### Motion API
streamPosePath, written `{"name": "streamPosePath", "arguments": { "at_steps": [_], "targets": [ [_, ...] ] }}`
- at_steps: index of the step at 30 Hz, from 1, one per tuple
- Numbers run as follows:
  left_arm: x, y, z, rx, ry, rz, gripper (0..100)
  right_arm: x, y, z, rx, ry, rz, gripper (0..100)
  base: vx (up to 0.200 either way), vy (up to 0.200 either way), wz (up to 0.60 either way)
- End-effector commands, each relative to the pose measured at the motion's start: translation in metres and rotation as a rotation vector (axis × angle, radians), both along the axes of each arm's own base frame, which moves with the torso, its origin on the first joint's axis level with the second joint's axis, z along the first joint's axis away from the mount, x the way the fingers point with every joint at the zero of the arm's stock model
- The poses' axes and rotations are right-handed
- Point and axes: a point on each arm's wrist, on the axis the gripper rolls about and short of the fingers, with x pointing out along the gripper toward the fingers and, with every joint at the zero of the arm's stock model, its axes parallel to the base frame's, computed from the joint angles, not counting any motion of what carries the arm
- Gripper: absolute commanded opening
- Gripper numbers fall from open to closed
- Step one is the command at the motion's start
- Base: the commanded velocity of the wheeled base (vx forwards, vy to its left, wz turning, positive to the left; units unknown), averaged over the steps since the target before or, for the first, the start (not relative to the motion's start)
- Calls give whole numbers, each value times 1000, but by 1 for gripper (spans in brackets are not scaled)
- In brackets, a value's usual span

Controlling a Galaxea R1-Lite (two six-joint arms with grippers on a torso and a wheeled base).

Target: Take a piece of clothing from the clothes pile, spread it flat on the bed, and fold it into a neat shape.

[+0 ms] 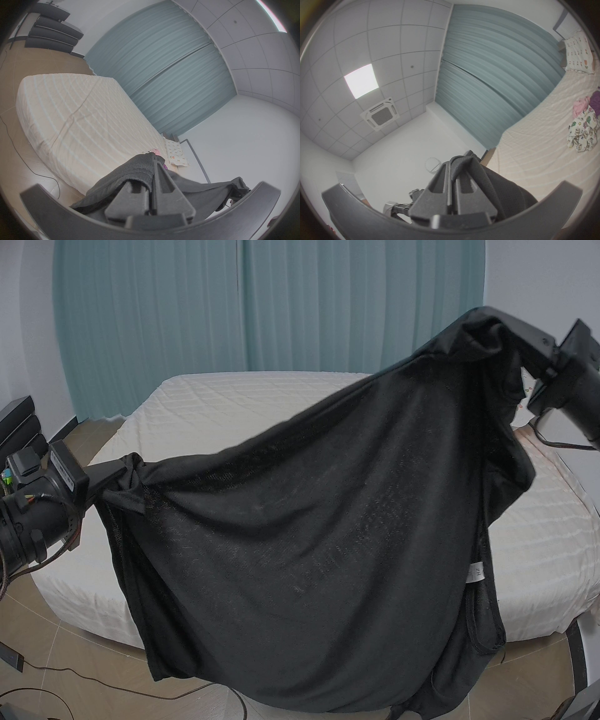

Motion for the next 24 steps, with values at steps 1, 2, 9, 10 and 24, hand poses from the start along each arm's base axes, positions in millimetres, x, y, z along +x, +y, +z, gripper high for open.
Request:
{"name": "streamPosePath", "arguments": {
  "at_steps": [1,2,9,10,24],
  "targets": [
    [50,-1,-24,44,140,65,0,99,23,-55,-68,155,-71,0,200,0,0],
    [59,2,-24,44,146,85,0,111,25,-61,-68,158,-80,0,200,0,0],
    [100,7,-43,57,229,123,0,146,35,-91,-92,218,-95,0,200,0,0],
    [101,7,-44,57,232,120,0,147,36,-92,-93,219,-95,0,200,0,0],
    [175,5,-82,56,321,124,0,183,40,-120,-103,269,-138,0,200,0,0]
  ]
}}
